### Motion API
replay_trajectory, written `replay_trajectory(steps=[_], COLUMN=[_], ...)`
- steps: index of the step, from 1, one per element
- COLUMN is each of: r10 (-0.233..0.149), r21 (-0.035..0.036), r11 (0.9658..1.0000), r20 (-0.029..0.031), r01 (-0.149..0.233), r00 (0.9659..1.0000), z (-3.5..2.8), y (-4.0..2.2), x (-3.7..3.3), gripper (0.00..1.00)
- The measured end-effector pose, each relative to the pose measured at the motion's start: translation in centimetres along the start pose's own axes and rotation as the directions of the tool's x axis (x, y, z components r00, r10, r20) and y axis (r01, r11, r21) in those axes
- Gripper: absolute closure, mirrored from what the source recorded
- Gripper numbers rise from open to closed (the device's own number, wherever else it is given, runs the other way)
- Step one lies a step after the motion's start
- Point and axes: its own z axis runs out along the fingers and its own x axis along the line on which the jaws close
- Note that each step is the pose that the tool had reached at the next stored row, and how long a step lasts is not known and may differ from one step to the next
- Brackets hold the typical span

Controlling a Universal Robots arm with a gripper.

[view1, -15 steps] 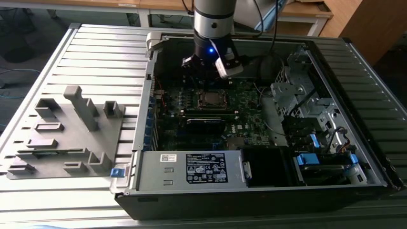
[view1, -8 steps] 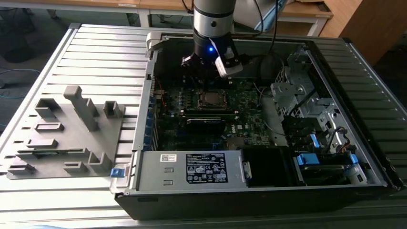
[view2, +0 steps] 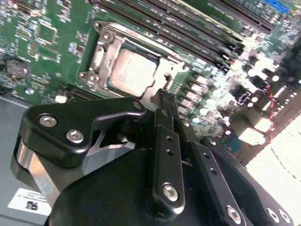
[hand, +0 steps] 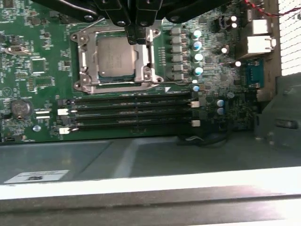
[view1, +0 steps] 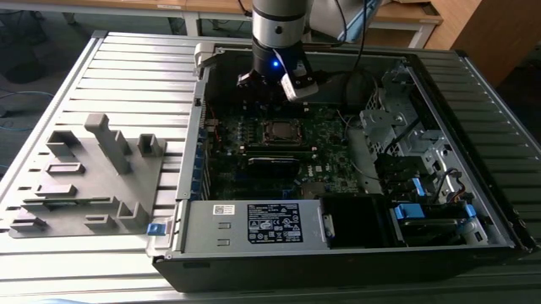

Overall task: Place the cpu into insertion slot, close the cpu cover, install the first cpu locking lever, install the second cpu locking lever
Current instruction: 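Install the first cpu locking lever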

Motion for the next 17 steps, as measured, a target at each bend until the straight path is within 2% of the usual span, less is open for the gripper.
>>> replay_trajectory(steps=[6, 9, 10, 14, 15, 17], r10=[0.0, 0.0, 0.0, 0.002, 0.002, 0.002], r21=[-0.0004, -0.0004, -0.0042, -0.0746, -0.0871, -0.0905], r11=[1.0, 1.0, 1.0, 0.9972, 0.9962, 0.9959], r20=[0.0041, 0.0043, 0.0038, -0.0016, -0.0026, -0.0027], r01=[0.0, 0.0, 0.0, -0.002, -0.002, -0.003], r00=[1.0, 1.0, 1.0, 1.0, 1.0, 1.0], z=[0.0, -0.01, -0.02, -0.01, -0.01, -0.02], y=[-0.12, -0.12, -0.14, -0.18, -0.19, -0.2], x=[1.46, 1.58, 1.59, 1.58, 1.58, 1.68], gripper=[0.89, 0.89, 0.89, 0.89, 0.89, 0.89])
